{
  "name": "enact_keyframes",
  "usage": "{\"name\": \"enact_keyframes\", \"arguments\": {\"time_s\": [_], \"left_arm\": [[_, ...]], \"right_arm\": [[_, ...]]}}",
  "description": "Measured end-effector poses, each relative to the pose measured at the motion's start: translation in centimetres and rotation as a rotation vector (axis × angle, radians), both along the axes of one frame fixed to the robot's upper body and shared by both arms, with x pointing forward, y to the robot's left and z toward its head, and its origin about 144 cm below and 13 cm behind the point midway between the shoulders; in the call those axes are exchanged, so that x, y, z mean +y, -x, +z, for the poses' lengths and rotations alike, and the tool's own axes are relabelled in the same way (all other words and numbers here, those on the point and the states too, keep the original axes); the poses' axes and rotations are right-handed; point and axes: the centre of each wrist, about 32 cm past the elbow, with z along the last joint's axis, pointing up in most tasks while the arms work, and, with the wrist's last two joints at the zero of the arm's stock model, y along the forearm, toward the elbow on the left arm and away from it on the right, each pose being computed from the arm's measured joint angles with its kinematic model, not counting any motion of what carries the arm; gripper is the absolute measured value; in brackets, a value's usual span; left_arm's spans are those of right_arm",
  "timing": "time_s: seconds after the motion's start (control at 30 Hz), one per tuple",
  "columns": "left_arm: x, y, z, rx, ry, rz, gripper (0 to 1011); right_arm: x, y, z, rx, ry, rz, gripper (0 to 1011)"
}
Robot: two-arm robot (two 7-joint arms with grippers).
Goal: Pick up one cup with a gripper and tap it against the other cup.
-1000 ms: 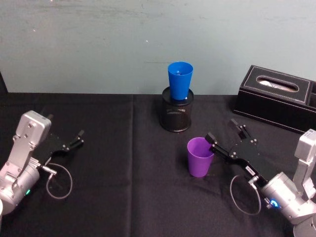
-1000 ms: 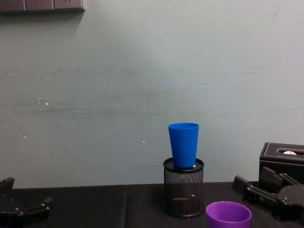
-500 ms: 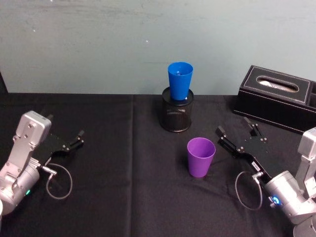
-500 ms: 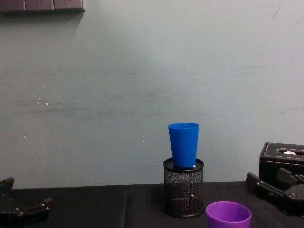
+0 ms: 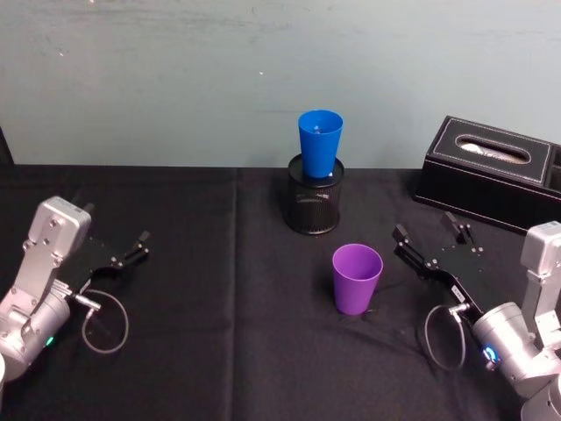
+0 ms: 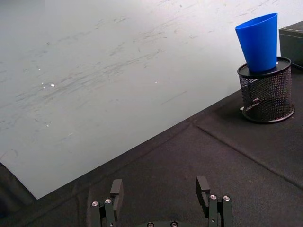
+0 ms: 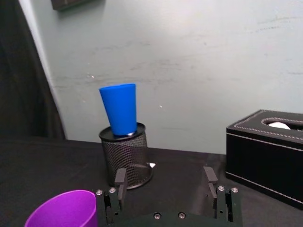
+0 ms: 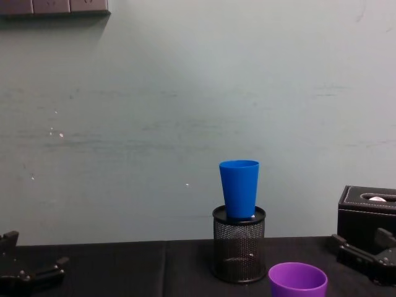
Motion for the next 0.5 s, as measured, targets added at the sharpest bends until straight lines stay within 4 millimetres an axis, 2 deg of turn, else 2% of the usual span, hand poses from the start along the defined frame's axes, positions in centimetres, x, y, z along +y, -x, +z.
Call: {"name": "enact_keyframes", "arguments": {"time_s": [0.5], "left_arm": [[0.00,0.00,0.00,0.000,0.000,0.000,1011]], "right_arm": [[0.74,0.00,0.13,0.094,0.030,-0.088,1003]]}}
